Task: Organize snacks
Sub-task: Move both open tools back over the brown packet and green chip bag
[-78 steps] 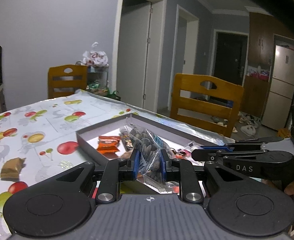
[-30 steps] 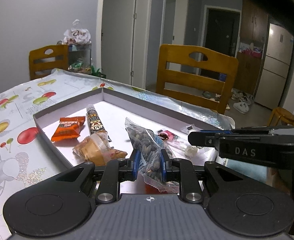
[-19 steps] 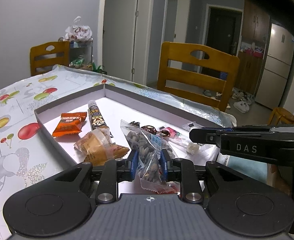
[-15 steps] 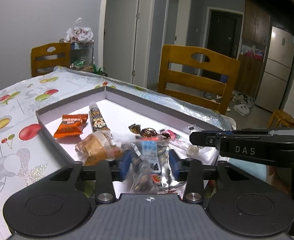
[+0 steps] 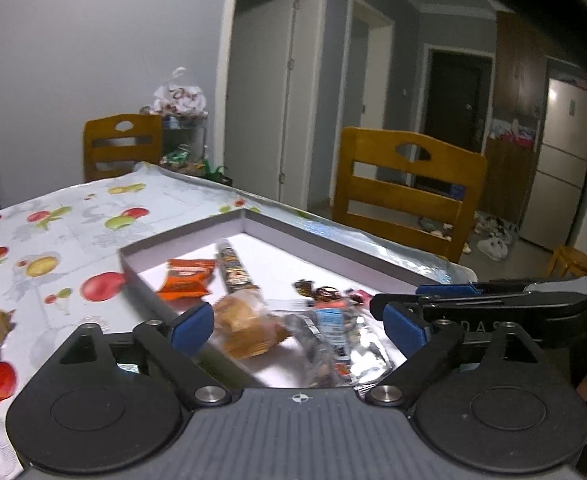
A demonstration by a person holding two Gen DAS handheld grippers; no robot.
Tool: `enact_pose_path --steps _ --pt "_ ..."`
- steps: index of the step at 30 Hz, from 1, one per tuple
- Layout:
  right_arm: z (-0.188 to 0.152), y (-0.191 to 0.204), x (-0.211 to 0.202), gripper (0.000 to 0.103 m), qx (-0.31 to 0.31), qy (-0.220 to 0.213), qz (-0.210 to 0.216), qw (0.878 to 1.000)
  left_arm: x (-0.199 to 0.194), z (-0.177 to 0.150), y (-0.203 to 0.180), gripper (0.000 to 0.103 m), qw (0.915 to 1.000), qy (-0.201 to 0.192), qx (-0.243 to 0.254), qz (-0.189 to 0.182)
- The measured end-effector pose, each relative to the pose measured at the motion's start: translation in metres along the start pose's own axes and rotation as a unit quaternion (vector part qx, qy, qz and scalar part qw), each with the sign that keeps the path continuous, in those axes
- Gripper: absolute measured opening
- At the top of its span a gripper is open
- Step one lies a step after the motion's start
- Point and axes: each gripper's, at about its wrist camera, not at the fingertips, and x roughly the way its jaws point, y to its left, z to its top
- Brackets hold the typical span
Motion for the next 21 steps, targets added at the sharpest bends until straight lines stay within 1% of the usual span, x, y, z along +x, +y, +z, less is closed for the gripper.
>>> enact_pose_path --steps 2,3,13,16,21 --pt "0.001 0.008 0.0 0.066 0.0 0.003 0.008 1.0 -0.008 0.0 0.008 0.093 0.9999 -0.004 -0.008 0.009" --pt "0.002 0.012 0.0 0.067 0.001 0.003 0.013 1.0 -0.012 -0.001 0.013 0.094 0.9998 -0.005 -0.011 0.016" --pt "0.015 0.074 0.004 0.072 -0.027 -0.002 0.064 0.998 -0.06 -0.004 0.057 0.097 0.9951 -0.025 -0.021 0.093" --pt "0.018 0.098 0.006 0.072 -0.04 -0.002 0.083 0.996 -0.074 -0.005 0.072 0.097 0.992 -0.029 -0.033 0.119" --pt "0.023 0.138 0.007 0.073 -0.064 -0.008 0.113 0.992 -0.1 -0.01 0.1 0.097 0.9839 -0.037 -0.052 0.167"
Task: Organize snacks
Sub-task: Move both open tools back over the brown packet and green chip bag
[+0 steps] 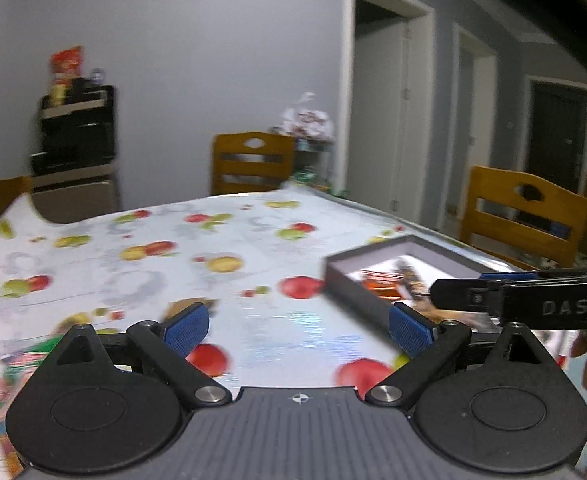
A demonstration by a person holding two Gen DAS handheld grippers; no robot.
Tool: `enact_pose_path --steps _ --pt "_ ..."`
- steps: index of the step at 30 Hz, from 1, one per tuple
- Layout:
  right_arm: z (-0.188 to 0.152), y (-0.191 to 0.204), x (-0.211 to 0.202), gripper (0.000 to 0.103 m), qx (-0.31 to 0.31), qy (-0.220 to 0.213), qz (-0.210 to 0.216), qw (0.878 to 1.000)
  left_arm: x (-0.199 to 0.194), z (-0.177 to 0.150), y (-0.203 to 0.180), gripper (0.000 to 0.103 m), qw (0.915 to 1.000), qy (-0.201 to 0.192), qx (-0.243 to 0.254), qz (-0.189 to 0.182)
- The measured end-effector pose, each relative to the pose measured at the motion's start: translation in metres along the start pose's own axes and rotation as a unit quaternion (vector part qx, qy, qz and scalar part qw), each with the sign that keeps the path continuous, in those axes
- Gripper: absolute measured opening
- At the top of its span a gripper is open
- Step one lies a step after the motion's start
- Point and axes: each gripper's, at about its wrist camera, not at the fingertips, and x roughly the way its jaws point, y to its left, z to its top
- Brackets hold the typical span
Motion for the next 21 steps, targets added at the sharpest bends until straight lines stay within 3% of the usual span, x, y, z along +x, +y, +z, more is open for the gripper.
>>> enact_pose_path --steps 11,21 --pt "0.014 0.068 0.024 0.073 -0.034 -0.002 0.043 0.998 -0.028 -0.006 0.067 0.1 0.9948 -0.003 -0.026 0.099" --pt "0.028 0.117 0.077 0.08 -0.065 -0.003 0.048 0.997 -0.019 -0.023 0.109 0.101 0.9795 0.021 -0.064 0.19"
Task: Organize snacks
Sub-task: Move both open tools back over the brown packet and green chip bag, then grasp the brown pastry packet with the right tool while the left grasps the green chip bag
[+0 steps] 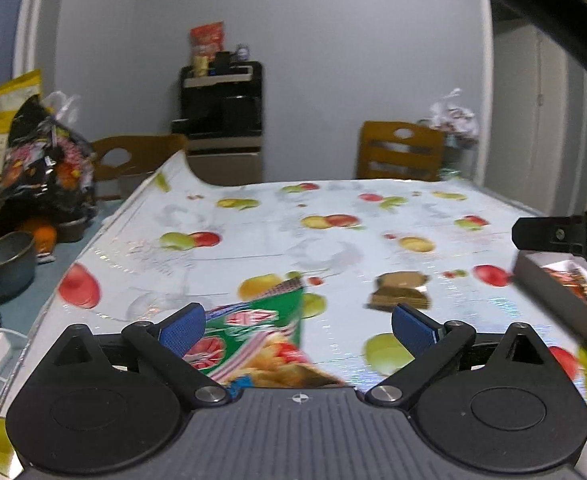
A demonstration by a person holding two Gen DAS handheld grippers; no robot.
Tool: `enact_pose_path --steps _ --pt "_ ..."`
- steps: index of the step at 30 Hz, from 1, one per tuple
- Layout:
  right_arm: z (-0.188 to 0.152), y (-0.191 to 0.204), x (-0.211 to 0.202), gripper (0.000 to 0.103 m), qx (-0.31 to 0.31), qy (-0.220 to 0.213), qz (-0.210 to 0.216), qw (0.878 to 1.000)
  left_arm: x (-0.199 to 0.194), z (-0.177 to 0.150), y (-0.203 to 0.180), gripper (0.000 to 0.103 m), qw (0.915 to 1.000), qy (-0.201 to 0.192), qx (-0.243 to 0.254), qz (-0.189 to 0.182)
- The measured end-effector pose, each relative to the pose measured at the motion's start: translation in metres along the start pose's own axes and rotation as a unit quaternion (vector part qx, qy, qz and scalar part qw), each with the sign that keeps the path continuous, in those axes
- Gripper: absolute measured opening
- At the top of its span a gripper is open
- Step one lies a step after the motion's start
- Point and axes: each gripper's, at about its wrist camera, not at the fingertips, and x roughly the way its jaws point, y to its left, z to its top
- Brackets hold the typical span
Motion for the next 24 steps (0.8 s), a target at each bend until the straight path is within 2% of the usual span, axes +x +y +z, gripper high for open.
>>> enact_pose_path --steps 3,11,19,24 --pt "0.003 0.009 0.027 0.08 -0.002 0.014 -0.002 1.0 0.009 -0.001 0.003 0.101 0.9998 0.006 0.007 0.016" --pt "0.012 0.028 0.103 0.08 0.012 0.044 -0.017 0.999 0.026 0.001 0.003 0.101 0.9996 0.024 0.009 0.006" --pt "-0.01 0.033 0.16 0.08 0.018 0.098 -0.039 0.994 0.038 -0.009 0.009 0.101 0.9989 0.045 -0.003 0.011" --pt "-0.022 0.033 0.177 0.08 0.025 0.117 -0.042 0.992 0.042 -0.014 0.012 0.101 0.9987 0.048 -0.013 0.012"
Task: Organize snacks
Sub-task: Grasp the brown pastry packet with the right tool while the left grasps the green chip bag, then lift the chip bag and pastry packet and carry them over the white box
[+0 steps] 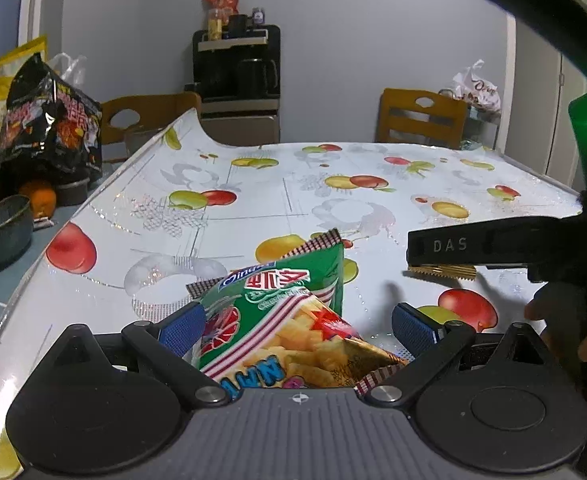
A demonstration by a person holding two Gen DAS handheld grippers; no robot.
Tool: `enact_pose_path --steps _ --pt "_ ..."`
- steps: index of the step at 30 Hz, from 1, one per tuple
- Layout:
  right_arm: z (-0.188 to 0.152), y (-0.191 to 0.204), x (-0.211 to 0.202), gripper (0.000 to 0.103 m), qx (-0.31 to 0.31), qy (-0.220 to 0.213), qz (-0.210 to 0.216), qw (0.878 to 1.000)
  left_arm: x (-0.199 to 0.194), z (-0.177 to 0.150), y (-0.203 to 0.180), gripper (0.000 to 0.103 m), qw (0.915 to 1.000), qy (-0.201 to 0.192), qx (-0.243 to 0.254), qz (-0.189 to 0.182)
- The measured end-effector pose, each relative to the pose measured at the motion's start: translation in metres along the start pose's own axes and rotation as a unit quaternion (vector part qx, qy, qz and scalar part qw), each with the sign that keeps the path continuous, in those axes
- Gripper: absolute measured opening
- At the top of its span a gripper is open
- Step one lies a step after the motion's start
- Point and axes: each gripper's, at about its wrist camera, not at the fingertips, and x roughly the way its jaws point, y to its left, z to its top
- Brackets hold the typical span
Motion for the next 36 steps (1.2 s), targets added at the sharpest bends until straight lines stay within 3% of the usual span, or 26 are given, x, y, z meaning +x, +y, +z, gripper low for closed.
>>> enact_pose_path --steps 11,12,15,18,20,28,36 --pt "-0.001 -0.003 0.018 0.08 0.014 -0.007 -0.011 1.0 0.003 -0.002 -0.003 0.096 0.9999 0.003 0.009 -0.005" --pt "0.0 -0.004 0.018 0.078 0.015 -0.008 -0.012 1.0 0.003 -0.002 -0.005 0.089 0.9999 0.003 0.013 -0.004" --pt "0.002 -0.003 0.021 0.056 0.012 -0.01 -0.018 1.0 0.005 -0.002 -0.009 0.086 0.9996 0.007 0.026 -0.008" --pt "0.002 -0.003 0.02 0.055 0.007 -0.01 -0.019 1.0 0.006 -0.001 -0.008 0.08 0.9996 0.008 0.025 -0.014" --pt "0.001 -0.004 0.018 0.049 0.002 -0.011 -0.015 1.0 0.005 -0.002 -0.008 0.078 0.9995 0.007 0.025 -0.015" --pt "-0.009 -0.01 -0.002 0.046 -0.013 -0.019 -0.012 1.0 0.003 -0.002 -0.009 0.073 0.9995 0.004 0.026 -0.02" --pt "-0.027 -0.02 -0.057 0.046 -0.02 -0.034 0.015 0.999 0.002 -0.001 -0.009 0.067 0.9995 -0.002 0.026 -0.019"
